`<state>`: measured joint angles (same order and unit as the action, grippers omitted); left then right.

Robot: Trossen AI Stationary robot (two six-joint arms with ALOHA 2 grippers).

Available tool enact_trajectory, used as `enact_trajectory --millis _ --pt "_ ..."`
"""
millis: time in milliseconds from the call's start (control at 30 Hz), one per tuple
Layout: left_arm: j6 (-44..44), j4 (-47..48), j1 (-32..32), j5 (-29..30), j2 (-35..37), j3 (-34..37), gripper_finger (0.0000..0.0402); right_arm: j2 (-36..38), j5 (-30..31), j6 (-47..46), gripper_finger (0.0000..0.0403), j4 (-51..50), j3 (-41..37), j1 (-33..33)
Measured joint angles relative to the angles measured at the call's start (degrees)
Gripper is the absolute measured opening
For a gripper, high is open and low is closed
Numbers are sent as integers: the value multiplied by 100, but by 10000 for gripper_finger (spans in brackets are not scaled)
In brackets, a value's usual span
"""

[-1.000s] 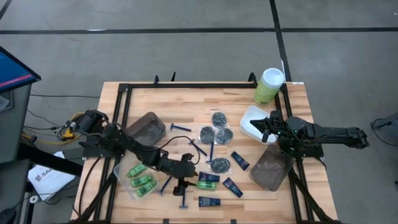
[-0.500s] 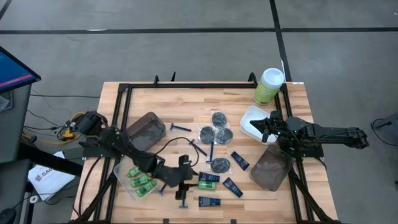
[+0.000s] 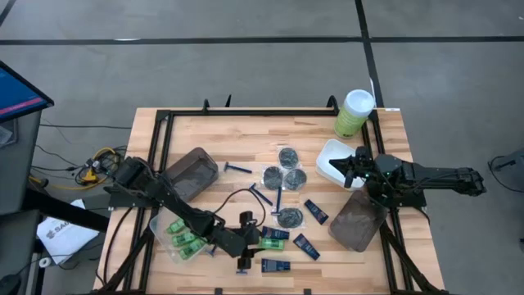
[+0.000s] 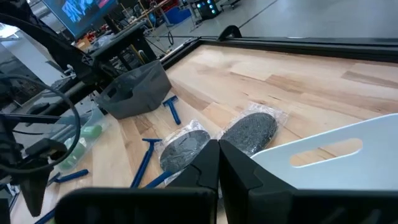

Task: Pick & Place Travel size toiletries
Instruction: Put the green shampoo into the transparent bin

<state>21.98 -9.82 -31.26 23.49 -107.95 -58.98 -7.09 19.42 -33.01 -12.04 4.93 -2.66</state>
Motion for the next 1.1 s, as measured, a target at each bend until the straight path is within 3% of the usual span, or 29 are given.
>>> enact_trajectory --millis 300,700,900,1100 --pt "252 -51 -98 4 -274 -37 241 -2 0 -5 0 -63 7 0" --pt "733 -59 -145 -53 -765 -31 234 -2 -2 -5 0 -75 7 0" --pt "741 -65 -133 -83 -796 -31 209 -2 -2 -5 0 -78 7 0" --pt "742 -52 -75 -105 -782 -31 151 -2 -2 -5 0 -80 7 0"
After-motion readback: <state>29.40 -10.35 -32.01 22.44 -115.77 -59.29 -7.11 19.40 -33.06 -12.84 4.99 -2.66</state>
